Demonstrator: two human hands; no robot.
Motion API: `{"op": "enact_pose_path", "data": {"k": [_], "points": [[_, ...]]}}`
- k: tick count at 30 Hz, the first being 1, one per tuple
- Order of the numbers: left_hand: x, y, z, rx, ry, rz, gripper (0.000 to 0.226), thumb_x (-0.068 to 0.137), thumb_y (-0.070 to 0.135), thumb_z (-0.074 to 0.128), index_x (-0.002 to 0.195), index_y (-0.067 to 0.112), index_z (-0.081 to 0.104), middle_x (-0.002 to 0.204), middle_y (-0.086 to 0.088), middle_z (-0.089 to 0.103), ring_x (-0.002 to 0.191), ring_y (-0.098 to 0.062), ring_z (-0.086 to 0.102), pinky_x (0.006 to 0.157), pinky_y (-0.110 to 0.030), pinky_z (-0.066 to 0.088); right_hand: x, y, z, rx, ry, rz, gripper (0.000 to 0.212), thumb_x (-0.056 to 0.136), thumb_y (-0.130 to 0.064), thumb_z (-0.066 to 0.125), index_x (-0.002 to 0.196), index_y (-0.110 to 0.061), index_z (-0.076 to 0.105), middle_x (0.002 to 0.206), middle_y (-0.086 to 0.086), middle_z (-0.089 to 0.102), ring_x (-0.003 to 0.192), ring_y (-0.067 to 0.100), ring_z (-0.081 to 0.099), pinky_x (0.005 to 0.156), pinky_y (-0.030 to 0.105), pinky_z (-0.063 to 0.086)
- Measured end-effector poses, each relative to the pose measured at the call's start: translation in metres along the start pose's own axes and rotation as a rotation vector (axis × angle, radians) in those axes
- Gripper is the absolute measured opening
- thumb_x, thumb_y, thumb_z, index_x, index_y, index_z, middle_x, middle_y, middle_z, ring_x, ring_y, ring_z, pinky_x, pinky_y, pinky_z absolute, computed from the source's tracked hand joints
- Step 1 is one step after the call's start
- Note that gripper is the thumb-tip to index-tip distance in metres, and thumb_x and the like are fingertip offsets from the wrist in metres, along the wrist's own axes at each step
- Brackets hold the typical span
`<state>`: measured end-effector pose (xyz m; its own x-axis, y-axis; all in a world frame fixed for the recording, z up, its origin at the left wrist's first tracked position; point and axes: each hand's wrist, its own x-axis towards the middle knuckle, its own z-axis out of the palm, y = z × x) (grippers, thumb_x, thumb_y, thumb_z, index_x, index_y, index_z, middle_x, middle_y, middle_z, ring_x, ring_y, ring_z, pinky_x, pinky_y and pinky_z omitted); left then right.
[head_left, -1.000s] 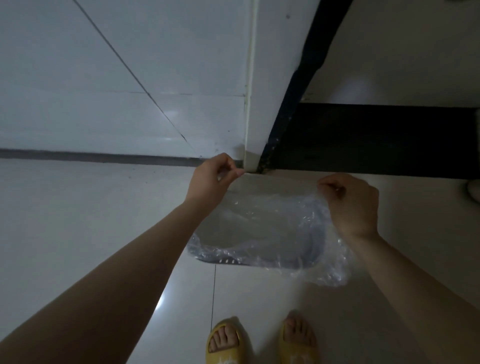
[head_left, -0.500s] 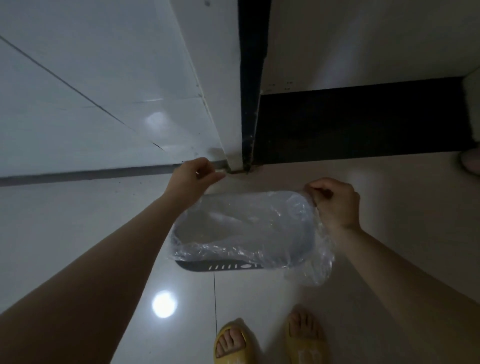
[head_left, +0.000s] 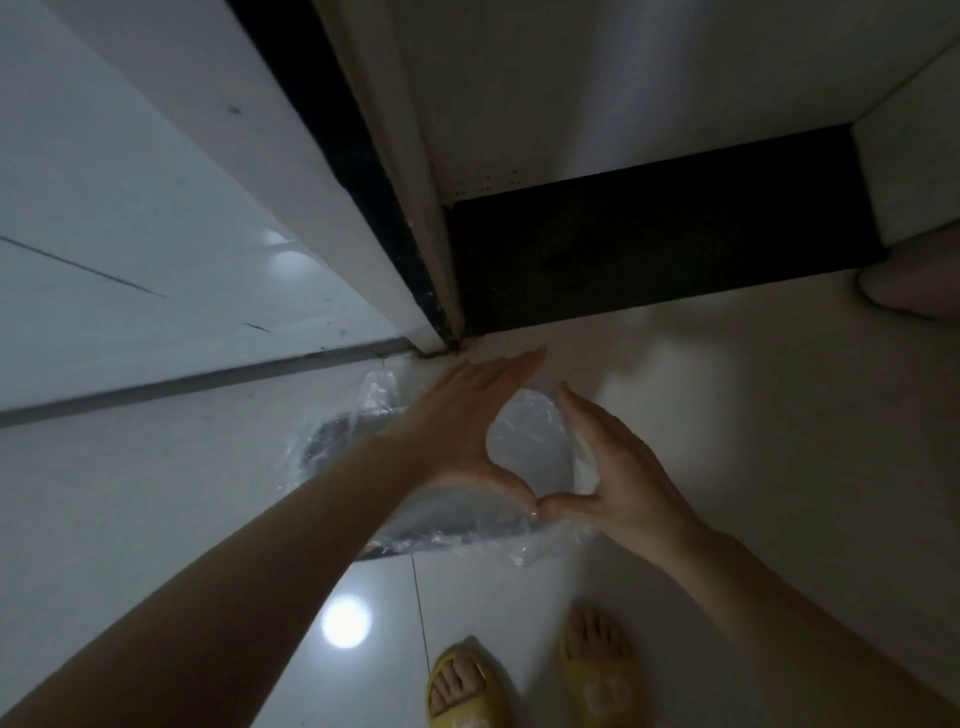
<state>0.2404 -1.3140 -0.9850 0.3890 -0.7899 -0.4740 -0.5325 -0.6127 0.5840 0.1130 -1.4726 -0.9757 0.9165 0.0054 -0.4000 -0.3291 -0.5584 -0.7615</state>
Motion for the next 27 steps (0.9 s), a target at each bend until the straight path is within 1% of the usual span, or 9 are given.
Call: {"op": "enact_pose_path", "data": {"k": [4,8,10,12,15,18,20,25,27], "points": [[-0.006,-0.020,0.005,0.096,-0.091,-0.030,0.133,0.032,0.081,0.065,0.124,0.060,-0.029,0.156,0.002,0.014,0.141,-0.017,0.011,0.107,-0.035,0.001,0.002,0.017,0.007,0.039,-0.071,0.019,0.118,0.048,-0.066,0.071,0.138,-0.045,-0.003,0.141,-0.025,0.017,0.127,-0.008,0.018,0.101,0.009,0.018],[-0.021,-0.032,0.010,0.218,-0.086,0.024,0.137,0.025,0.096,0.041,0.126,0.047,-0.039,0.154,0.009,-0.013,0.137,-0.010,-0.015,0.115,-0.048,-0.007,0.003,0.025,0.012,0.038,-0.098,-0.005,0.124,0.047,-0.056,0.083,0.131,-0.057,-0.008,0.136,-0.029,0.018,0.121,-0.018,0.014,0.088,-0.012,0.013],[-0.027,-0.034,0.014,0.297,-0.096,0.008,0.145,0.026,0.092,0.050,0.128,0.041,-0.039,0.156,0.003,-0.013,0.136,-0.010,-0.017,0.114,-0.047,-0.012,0.005,0.026,0.014,0.040,-0.095,-0.012,0.126,0.045,-0.054,0.084,0.131,-0.058,-0.007,0.136,-0.027,0.026,0.118,-0.020,0.015,0.086,-0.013,0.015],[-0.031,-0.034,0.017,0.344,-0.101,-0.017,0.151,0.027,0.086,0.061,0.128,0.038,-0.040,0.156,0.002,-0.015,0.138,-0.012,-0.017,0.111,-0.045,-0.017,0.007,0.026,0.016,0.030,-0.104,-0.015,0.128,0.043,-0.055,0.085,0.133,-0.057,-0.007,0.142,-0.020,0.031,0.115,-0.020,0.017,0.084,-0.009,0.021],[-0.032,-0.031,0.017,0.394,-0.098,-0.033,0.154,0.027,0.083,0.065,0.127,0.034,-0.043,0.154,0.002,-0.023,0.142,-0.023,-0.016,0.111,-0.047,-0.019,0.009,0.025,0.017,0.018,-0.124,-0.022,0.132,0.041,-0.056,0.085,0.134,-0.055,-0.009,0.146,-0.009,0.033,0.114,-0.016,0.023,0.088,0.006,0.026],[-0.032,-0.028,0.016,0.407,-0.106,-0.054,0.157,0.028,0.080,0.069,0.126,0.033,-0.045,0.145,0.004,-0.036,0.142,-0.026,-0.020,0.112,-0.051,-0.017,0.010,0.024,0.016,-0.058,-0.127,-0.027,0.135,0.039,-0.058,0.085,0.139,-0.045,-0.005,0.146,-0.005,0.037,0.123,0.005,0.040,0.094,0.017,0.032],[-0.033,-0.027,0.015,0.438,-0.113,-0.059,0.159,0.029,0.079,0.070,0.126,0.031,-0.046,0.142,0.002,-0.040,0.140,-0.027,-0.024,0.112,-0.054,-0.017,0.012,0.025,0.016,-0.109,-0.119,-0.047,0.137,0.037,-0.060,0.084,0.141,-0.039,-0.003,0.144,-0.003,0.041,0.122,0.014,0.048,0.095,0.019,0.033],[-0.055,-0.037,0.016,0.450,-0.089,-0.143,0.159,0.029,0.080,0.069,0.129,0.030,-0.043,0.142,-0.001,-0.044,0.135,-0.028,-0.034,0.107,-0.055,-0.020,0.018,0.029,0.017,-0.279,-0.114,-0.100,0.130,0.041,-0.059,0.083,0.143,-0.027,0.011,0.139,-0.003,0.050,0.115,0.014,0.057,0.099,0.030,0.047],[-0.068,-0.044,0.018,0.402,-0.056,-0.202,0.157,0.030,0.081,0.068,0.130,0.031,-0.042,0.145,-0.001,-0.041,0.136,-0.026,-0.034,0.107,-0.054,-0.020,0.021,0.030,0.021,-0.332,-0.115,-0.089,0.127,0.047,-0.055,0.084,0.145,-0.020,0.011,0.143,0.001,0.045,0.121,0.018,0.053,0.101,0.033,0.045]]}}
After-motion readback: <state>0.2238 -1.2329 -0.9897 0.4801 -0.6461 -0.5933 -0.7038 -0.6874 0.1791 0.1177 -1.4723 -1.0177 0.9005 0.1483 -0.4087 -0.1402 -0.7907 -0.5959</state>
